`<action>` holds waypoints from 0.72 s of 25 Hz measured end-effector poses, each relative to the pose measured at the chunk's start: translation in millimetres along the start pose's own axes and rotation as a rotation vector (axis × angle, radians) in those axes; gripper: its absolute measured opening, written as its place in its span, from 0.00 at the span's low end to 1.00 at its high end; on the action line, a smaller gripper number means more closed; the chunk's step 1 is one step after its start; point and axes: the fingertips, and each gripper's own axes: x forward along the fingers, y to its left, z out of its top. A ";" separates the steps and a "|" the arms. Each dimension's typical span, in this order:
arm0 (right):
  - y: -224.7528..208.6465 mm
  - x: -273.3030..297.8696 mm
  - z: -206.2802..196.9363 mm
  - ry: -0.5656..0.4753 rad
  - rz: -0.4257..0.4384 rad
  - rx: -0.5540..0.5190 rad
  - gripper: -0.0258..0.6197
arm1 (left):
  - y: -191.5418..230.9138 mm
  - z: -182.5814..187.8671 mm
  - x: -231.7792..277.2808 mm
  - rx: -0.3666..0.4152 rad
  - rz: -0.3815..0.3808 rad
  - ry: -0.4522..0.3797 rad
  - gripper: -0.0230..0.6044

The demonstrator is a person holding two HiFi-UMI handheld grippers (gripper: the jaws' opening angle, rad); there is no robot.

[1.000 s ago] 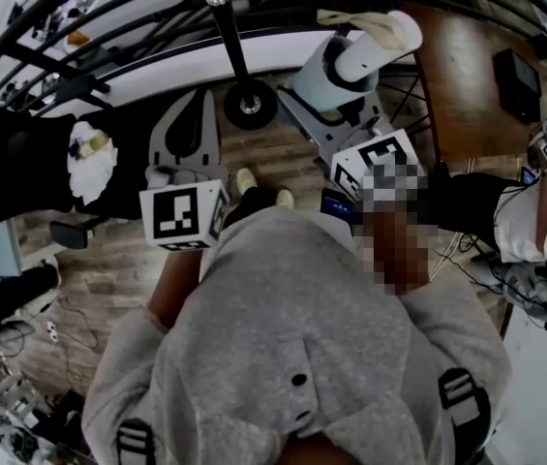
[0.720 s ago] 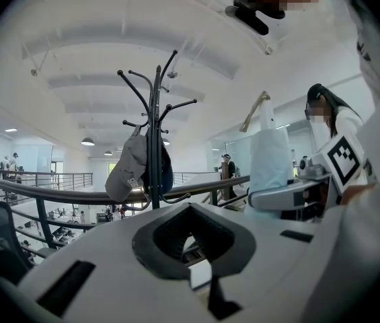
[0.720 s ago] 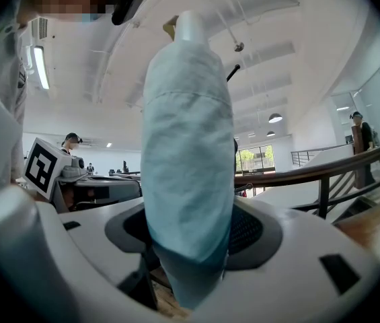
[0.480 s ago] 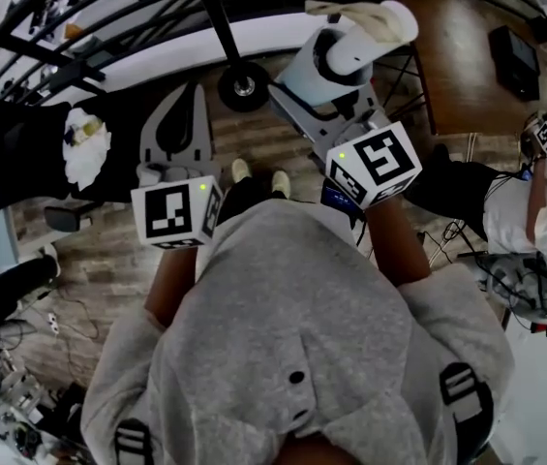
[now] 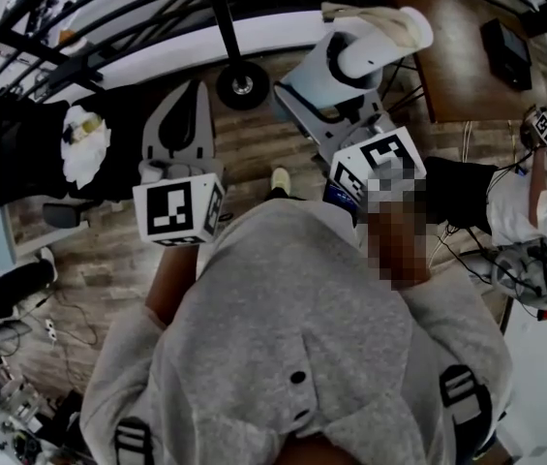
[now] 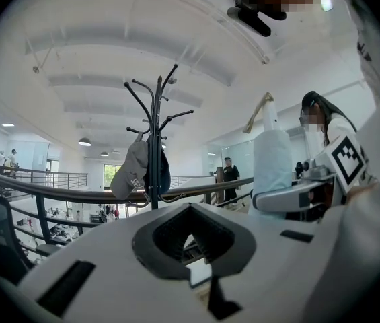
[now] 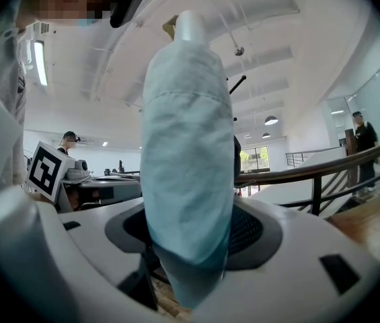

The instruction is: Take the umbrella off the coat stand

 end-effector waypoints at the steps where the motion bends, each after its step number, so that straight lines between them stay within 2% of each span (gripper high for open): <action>1: 4.6 -4.6 -7.6 -0.006 -0.002 0.002 0.48 | -2.0 -5.5 -6.8 0.007 0.000 -0.006 0.05; 5: 36.5 -26.4 -25.4 -0.023 -0.008 -0.005 0.48 | -5.7 -19.4 -46.4 0.019 -0.005 -0.020 0.05; 18: 151.0 -89.0 -34.6 -0.055 0.001 -0.030 0.48 | -7.0 -27.8 -181.4 0.013 0.016 -0.053 0.05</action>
